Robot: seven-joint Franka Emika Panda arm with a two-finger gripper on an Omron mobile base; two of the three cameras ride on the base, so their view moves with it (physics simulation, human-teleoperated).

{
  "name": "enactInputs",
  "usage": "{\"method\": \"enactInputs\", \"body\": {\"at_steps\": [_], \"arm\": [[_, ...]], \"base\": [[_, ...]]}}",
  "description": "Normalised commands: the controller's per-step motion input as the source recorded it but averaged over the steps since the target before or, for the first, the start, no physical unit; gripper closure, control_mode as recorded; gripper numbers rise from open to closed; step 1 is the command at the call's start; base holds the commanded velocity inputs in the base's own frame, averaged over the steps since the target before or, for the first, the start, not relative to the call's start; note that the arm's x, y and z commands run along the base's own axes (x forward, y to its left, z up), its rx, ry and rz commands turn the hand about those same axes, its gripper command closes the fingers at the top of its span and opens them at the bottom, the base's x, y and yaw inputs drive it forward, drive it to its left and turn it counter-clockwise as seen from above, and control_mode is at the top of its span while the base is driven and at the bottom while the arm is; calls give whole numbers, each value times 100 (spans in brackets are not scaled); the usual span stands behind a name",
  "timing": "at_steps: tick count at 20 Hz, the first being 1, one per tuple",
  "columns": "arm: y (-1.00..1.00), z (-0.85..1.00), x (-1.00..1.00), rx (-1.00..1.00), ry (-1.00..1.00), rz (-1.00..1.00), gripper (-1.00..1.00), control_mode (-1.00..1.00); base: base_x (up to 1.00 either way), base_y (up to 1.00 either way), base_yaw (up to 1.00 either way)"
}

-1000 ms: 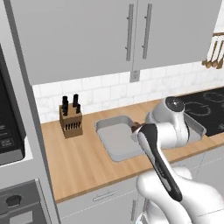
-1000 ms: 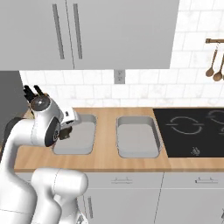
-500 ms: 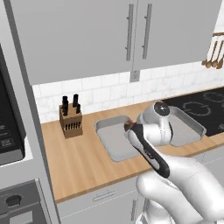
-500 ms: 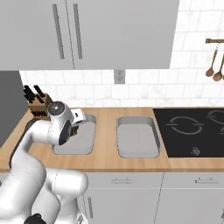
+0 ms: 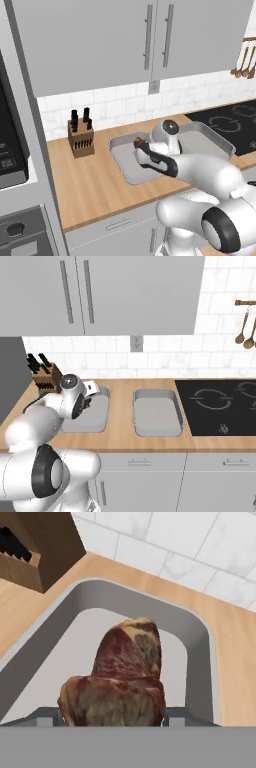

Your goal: Place one sweet potato and one steak in each tupperware on the nearby counter, to pack two identical lunches.

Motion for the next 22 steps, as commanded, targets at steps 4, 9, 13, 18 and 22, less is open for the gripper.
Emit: {"method": "enactInputs", "body": {"at_steps": [4,9,13,18,22], "arm": [[0,-29,41,0,0,0,-100,-100],[0,-4,15,0,0,0,-100,-100],[0,69,-7,0,-2,0,-100,-100],[-1,100,-39,0,-1,-2,-100,-100],[-26,66,-79,0,2,-20,-100,-100]], "base": [[0,0,0],[0,0,0],[0,0,0],[0,0,0],[0,0,0]]}}
